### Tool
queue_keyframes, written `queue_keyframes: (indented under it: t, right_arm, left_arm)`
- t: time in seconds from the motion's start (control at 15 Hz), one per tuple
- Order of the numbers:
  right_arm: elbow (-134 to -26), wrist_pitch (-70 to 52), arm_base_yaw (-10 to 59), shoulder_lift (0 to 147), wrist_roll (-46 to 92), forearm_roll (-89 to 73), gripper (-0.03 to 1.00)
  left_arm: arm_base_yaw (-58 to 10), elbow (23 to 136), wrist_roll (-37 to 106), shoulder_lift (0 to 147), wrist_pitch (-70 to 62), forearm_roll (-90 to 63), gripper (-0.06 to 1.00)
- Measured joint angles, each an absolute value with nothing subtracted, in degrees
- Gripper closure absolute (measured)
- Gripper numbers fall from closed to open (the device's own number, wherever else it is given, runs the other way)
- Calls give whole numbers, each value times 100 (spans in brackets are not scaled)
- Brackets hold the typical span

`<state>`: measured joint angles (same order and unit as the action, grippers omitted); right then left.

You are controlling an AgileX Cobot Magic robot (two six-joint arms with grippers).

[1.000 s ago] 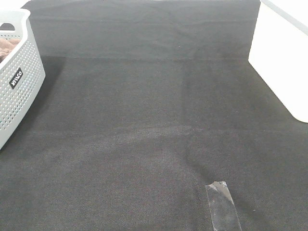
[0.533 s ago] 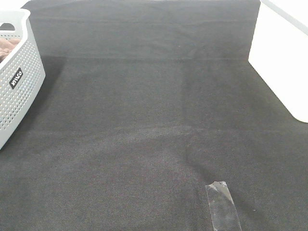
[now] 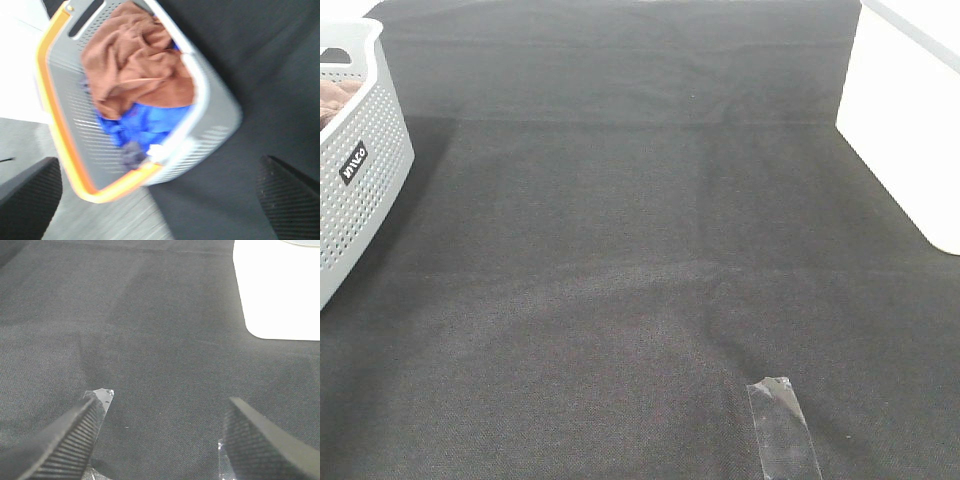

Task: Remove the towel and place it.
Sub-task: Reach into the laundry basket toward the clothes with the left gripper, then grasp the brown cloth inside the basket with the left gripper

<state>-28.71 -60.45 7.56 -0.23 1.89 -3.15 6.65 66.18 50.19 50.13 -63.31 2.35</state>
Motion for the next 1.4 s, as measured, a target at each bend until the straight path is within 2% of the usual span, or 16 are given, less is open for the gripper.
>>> queue_keyframes:
  t: [0.2, 0.53, 0.8, 1.0, 1.2, 1.33, 1.4]
  right_arm:
    - [-2871, -6045, 756, -23, 189, -315, 31]
    - [-2871, -6045, 756, -23, 189, -315, 31]
    - [-2871, -6045, 756, -23, 189, -315, 31]
    - [-2871, -6045, 756, -23, 189, -315, 31]
    - [-2871, -6045, 756, -23, 189, -315, 31]
    - [-2871, -6045, 756, -23, 189, -315, 31]
    - [-2871, -6045, 756, -23, 189, -315, 31]
  left_arm:
    - [665, 7643, 5586, 6921, -6308, 1014, -3]
    - [665, 8268, 5959, 9356, -5701, 2532, -3]
    - [665, 9076, 6348, 11081, -5294, 2997, -3]
    - [665, 9654, 6446, 11872, -5243, 3008, -3]
    - [808, 9712, 6492, 12170, -5248, 2979, -2]
    - [985, 9712, 6520, 12187, -5294, 2979, 6]
    - [1026, 9717, 6606, 12187, -5380, 2962, 14]
